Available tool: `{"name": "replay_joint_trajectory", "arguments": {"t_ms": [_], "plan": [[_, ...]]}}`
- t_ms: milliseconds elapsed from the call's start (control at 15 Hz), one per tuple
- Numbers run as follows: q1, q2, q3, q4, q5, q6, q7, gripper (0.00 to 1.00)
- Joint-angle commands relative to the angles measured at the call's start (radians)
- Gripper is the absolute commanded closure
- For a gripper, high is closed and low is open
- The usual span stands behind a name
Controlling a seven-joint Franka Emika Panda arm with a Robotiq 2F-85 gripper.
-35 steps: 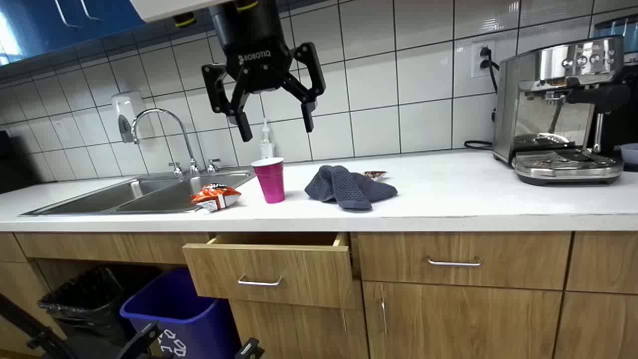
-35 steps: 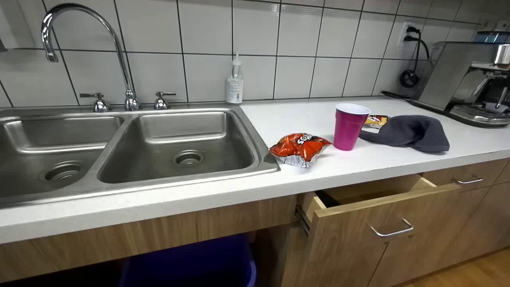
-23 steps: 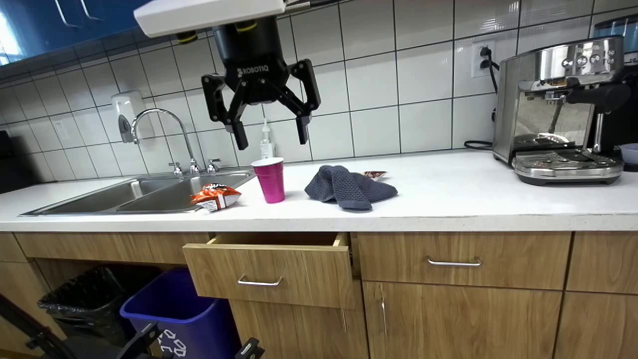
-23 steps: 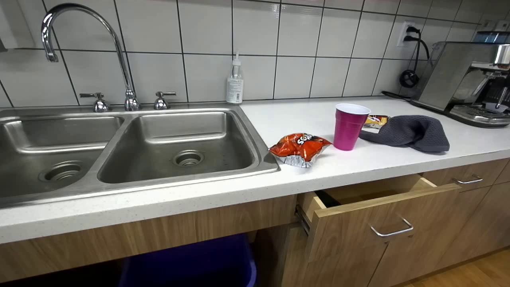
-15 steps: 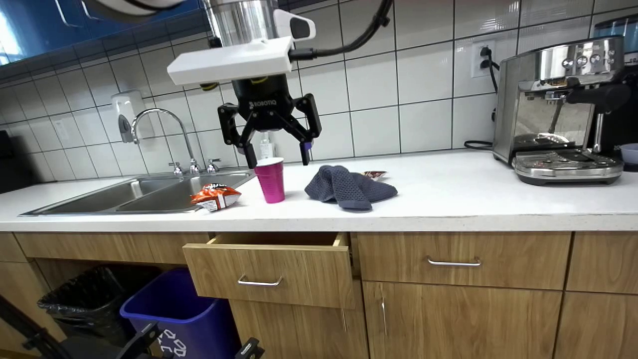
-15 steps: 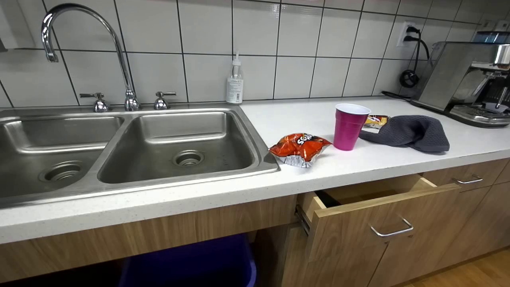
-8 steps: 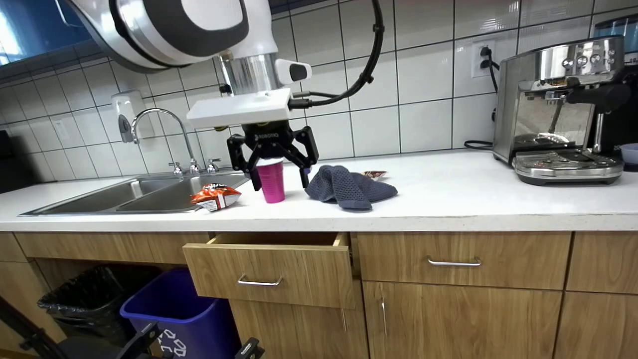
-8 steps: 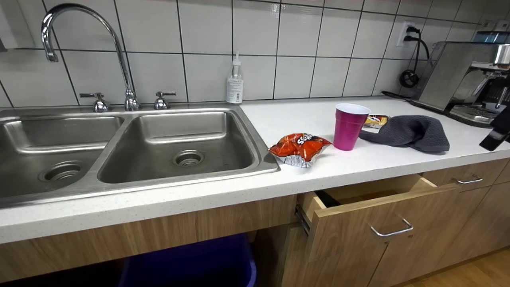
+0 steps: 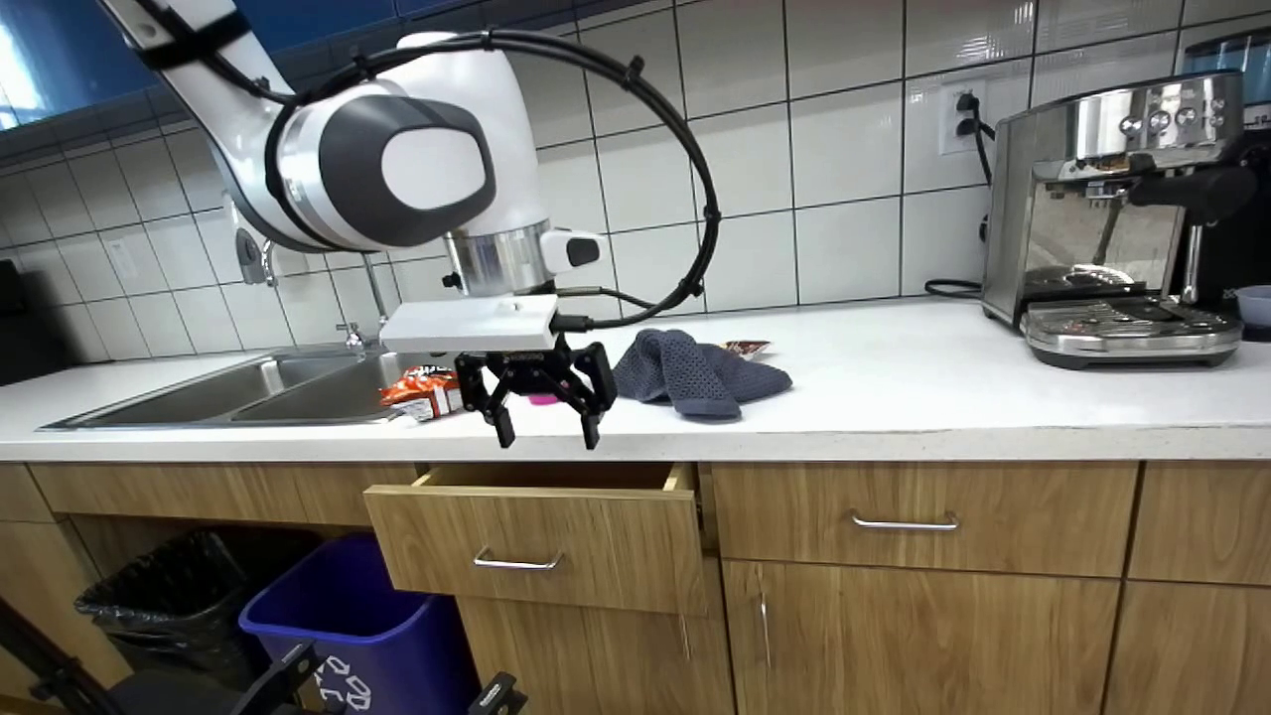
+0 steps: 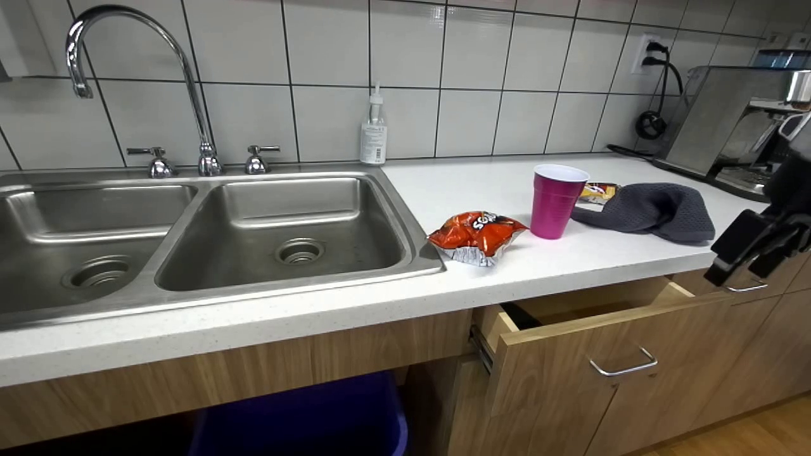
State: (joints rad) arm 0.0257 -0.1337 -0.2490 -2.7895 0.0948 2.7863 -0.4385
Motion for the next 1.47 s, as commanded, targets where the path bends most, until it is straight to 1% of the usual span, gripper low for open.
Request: {"name": "replay_joint_trajectory", "arguments": {"t_ms": [0,200,267,533,800,867,1133,1400], "plan": [[0.004,0.099,0.053,0.025,0.077,0.062,0.024,0.0],[-0.011,0.154,0.096,0.044,0.112,0.083,0.023,0.0],[0.02,0.17,0.073,0.049,0.119,0.091,0.019,0.0],[0.029,0.221,0.078,0.072,0.117,0.108,0.022,0.0],[0.036,0.256,0.073,0.117,0.105,0.099,0.027,0.0],[-0.029,0.261,0.135,0.127,0.08,0.095,0.048,0.0],[-0.056,0.297,0.182,0.165,0.079,0.092,0.064,0.0],[-0.074,0.324,0.215,0.185,0.073,0.103,0.071,0.0]]}}
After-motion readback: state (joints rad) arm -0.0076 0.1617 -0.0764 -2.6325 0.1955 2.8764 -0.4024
